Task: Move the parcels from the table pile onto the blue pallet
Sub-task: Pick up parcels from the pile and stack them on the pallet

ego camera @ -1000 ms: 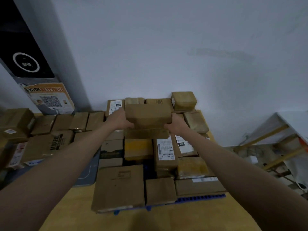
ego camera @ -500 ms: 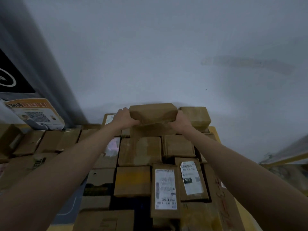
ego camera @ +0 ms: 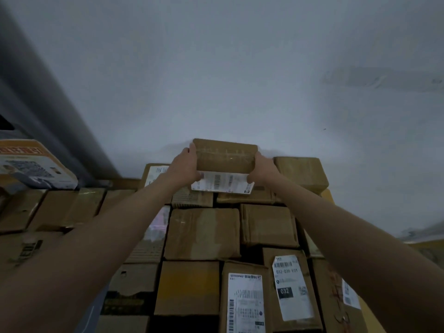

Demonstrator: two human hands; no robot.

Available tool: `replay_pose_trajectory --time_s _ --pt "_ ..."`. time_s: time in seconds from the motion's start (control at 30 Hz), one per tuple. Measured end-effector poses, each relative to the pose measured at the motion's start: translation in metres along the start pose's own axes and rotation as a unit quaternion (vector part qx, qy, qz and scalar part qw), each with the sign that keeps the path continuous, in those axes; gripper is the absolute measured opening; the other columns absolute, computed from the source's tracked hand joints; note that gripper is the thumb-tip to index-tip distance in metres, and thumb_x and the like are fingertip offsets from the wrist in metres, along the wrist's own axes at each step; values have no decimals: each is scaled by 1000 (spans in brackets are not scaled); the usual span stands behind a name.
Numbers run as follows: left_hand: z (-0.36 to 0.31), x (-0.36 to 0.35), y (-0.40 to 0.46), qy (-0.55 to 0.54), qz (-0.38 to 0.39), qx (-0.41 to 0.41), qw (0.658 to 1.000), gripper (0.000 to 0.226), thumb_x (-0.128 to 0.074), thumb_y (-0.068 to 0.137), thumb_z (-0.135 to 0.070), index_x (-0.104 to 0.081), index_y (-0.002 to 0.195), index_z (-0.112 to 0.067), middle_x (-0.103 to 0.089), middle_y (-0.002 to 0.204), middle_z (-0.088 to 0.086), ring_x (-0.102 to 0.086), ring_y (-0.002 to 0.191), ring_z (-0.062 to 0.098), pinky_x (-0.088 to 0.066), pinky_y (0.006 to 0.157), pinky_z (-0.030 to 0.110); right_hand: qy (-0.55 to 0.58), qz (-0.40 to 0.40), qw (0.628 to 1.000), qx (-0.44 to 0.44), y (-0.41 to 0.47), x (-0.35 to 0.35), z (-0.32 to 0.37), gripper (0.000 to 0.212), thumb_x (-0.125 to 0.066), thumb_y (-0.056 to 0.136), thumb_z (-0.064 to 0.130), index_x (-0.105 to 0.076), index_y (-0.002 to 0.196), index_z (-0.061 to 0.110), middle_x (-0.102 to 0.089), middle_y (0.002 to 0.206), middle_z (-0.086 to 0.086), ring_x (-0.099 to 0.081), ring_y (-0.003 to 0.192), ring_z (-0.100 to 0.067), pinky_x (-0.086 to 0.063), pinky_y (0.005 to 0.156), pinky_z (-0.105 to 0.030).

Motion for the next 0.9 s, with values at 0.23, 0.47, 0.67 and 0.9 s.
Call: replay_pose_trajectory --time_s 0.23,0.47,0.67,0.9 --pt "2 -7 -7 23 -3 -7 1000 118 -77 81 -13 16 153 -8 -24 153 18 -50 120 34 -48 90 38 -12 -30 999 2 -7 -16 -6 96 -60 91 1 12 154 6 -41 145 -20 -59 97 -24 -53 73 -31" --pt "5 7 -41 66 38 17 997 133 -84 75 -25 24 149 -3 -28 151 23 -49 125 36 -48 97 43 -77 -6 997 -24 -49 -4 2 105 -70 87 12 11 153 0 -9 159 -24 -43 131 -38 -48 101 -44" --pt "5 31 -99 134 80 3 988 113 -82 71 -22 -5 152 -6 -40 142 18 -50 123 34 -50 94 45 -146 50 987 40 -111 16 26 39 -60 94 29 -52 126 8 -60 123 -13 -62 102 -25 -55 89 -39" --pt "9 59 -171 185 186 -33 964 104 -86 69 -34 -25 152 -17 -41 149 7 -43 132 25 -43 106 42 -201 81 975 56 -197 18 59 56 -64 92 17 -39 142 11 -49 138 -12 -55 116 -28 -52 93 -39"
Point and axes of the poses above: each hand's wrist, its own y-axis towards the middle knuckle, its own x-axis out of the back of the hand, z = x × y, the point moved 4 cm from there along y, towards the middle knuckle
